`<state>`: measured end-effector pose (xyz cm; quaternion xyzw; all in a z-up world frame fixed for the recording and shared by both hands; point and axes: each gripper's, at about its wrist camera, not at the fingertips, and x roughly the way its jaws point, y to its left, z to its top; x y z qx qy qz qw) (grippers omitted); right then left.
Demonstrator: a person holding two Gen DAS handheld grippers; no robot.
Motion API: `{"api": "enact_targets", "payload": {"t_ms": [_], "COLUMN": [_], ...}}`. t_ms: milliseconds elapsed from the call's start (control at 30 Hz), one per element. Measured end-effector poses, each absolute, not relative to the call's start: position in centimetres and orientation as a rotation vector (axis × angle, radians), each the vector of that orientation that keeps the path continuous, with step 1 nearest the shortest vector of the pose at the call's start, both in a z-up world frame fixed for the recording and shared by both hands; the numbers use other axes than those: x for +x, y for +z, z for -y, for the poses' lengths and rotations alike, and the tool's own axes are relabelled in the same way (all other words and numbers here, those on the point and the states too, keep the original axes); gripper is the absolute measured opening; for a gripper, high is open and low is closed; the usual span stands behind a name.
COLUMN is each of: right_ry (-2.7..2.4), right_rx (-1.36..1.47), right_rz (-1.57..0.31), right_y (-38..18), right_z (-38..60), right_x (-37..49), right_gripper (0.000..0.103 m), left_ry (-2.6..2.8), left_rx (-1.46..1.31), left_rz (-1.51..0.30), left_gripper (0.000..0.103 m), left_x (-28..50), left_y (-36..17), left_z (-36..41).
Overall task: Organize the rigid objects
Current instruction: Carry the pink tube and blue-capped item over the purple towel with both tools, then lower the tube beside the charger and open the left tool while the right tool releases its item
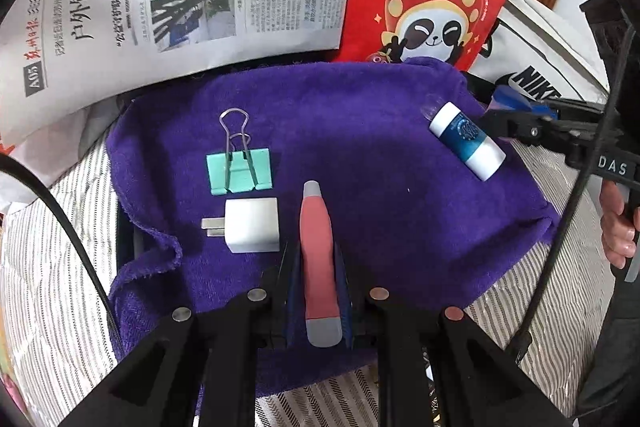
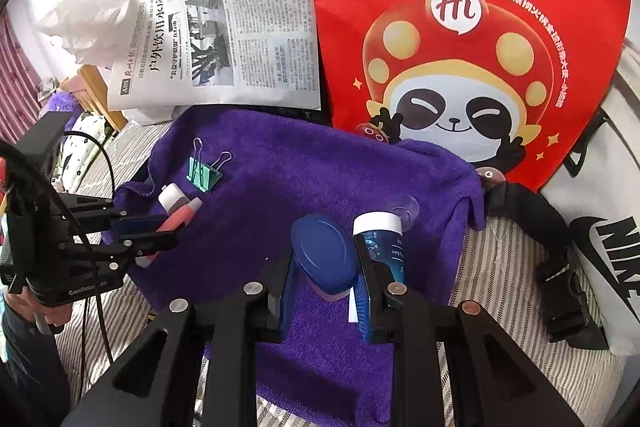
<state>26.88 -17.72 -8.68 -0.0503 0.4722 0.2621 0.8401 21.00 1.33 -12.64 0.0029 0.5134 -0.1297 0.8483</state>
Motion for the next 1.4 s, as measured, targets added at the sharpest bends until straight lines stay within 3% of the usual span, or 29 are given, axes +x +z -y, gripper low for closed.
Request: {"api": "enact_targets", "payload": {"t_ms": [1167, 1400], "right_ry": [0.59, 0.536], "right_rx": [-0.161, -0.161], "right_rz": [-1.091, -1.089], "right_y": [-11.6, -11.2], "right_z": [16.1, 18.4], "right_x": [25.7, 23.6], "right_gripper": [0.025, 0.025], "left_ry": [-0.234, -0.242], "left_rx": [0.03, 0.023], "left_rz": [-1.106, -1.122], "left_gripper": [0.017, 0.021], "left_x": [20.6, 20.3], "left_y": [-14.1, -13.9], "left_z": [-3.1, -3.1]}}
